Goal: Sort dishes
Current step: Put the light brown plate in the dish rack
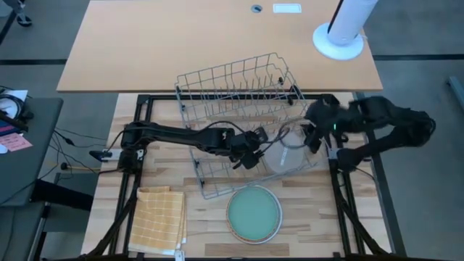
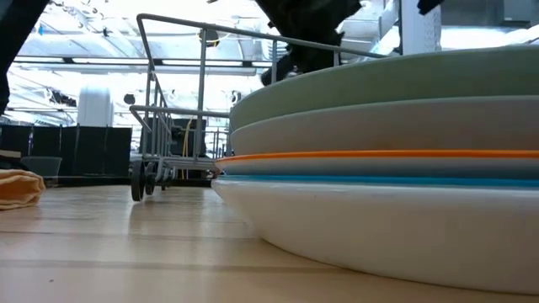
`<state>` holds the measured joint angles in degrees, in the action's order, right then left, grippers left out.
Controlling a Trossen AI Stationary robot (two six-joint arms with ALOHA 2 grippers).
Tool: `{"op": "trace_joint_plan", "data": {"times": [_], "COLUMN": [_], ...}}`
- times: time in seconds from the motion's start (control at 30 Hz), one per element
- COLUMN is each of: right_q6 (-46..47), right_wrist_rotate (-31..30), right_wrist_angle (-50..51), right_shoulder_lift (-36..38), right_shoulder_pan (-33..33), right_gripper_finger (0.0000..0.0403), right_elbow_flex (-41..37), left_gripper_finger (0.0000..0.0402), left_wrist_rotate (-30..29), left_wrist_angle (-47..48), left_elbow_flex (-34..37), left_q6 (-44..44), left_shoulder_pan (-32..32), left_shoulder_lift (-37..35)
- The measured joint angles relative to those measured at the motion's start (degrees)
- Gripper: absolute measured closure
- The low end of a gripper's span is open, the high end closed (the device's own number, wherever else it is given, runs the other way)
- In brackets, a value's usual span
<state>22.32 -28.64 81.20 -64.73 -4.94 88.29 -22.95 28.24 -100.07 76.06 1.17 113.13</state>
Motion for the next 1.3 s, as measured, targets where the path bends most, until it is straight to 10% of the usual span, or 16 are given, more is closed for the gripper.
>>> {"op": "trace_joint_plan", "data": {"times": [0.17,0.37,0.83,1.3], "right_q6": [-15.4,-25.8,-46.3,-48.9], "right_wrist_rotate": [23.2,34.3,44.4,50.9], "right_wrist_angle": [-11.3,-10.6,-2.6,4.7], "right_shoulder_lift": [0.5,-7.6,-25.7,-33.8], "right_shoulder_pan": [14.6,25.3,36.2,43.9], "right_gripper_finger": [0.0218,0.0166,0.0158,0.0157], "right_elbow_flex": [-0.8,-2.3,-2.5,-2.5], "left_gripper_finger": [0.0388,0.0394,0.0394,0.0394], "left_wrist_rotate": [-2.2,2.9,9.1,10.8], "left_wrist_angle": [-0.3,5.9,26.1,27.9], "left_elbow_flex": [0.0,0.0,1.2,7.5], "left_q6": [-16.8,-32.6,-56.5,-60.0], "left_shoulder_pan": [0.7,0.9,1.0,1.1], "left_shoulder_lift": [-3.2,-7.8,-11.1,-13.6]}}
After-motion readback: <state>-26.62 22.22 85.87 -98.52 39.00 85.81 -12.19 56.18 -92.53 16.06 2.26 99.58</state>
